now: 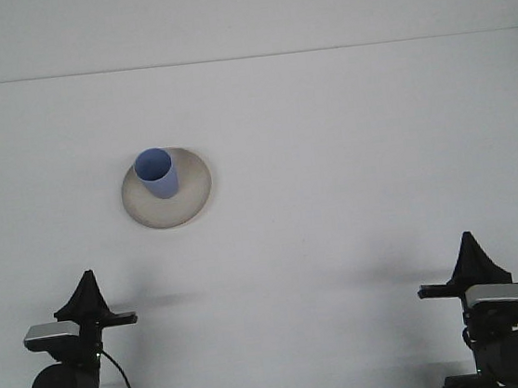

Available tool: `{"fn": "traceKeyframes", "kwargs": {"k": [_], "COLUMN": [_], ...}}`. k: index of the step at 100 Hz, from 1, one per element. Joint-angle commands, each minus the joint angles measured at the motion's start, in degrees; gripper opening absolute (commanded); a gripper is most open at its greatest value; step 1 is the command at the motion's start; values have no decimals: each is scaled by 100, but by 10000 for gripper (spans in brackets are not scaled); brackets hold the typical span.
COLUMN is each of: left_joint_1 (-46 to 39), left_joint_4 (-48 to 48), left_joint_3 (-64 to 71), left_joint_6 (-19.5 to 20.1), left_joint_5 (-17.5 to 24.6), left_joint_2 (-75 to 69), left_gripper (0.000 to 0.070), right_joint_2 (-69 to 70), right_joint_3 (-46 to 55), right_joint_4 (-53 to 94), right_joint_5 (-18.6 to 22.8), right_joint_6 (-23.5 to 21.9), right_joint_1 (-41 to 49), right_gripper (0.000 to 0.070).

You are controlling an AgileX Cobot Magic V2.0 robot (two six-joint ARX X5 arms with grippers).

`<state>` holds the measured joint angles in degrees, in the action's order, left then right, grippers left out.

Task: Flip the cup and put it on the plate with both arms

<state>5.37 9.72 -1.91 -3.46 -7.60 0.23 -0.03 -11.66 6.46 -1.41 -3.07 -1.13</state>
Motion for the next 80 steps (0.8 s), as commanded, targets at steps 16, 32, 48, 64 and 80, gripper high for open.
{"fn": "traceKeyframes", "kwargs": {"k": [16, 32, 48, 64, 80], "left_joint_1": [-7, -4, -4, -4, -4], "left_joint_4": [61, 68, 66, 66, 66], "left_joint_3": [111, 111, 111, 111, 111], "left_joint_6": [90, 87, 87, 90, 87], "left_joint_5": [13, 13, 13, 13, 13], "left_joint_2": [-4, -4, -4, -4, -4], "left_gripper": [12, 12, 12, 12, 12], "right_joint_2": [11, 11, 11, 11, 11], "right_joint_3": [557, 1051, 1095, 1095, 1095], "right_joint_4": [-516, -1443, -1497, -1497, -1497], "right_joint_5": [-11, -11, -13, -13, -11], "right_joint_6": [-61, -61, -59, -57, -59], "right_joint_1": [9, 9, 9, 9, 9], "right_gripper": [0, 0, 0, 0, 0]}}
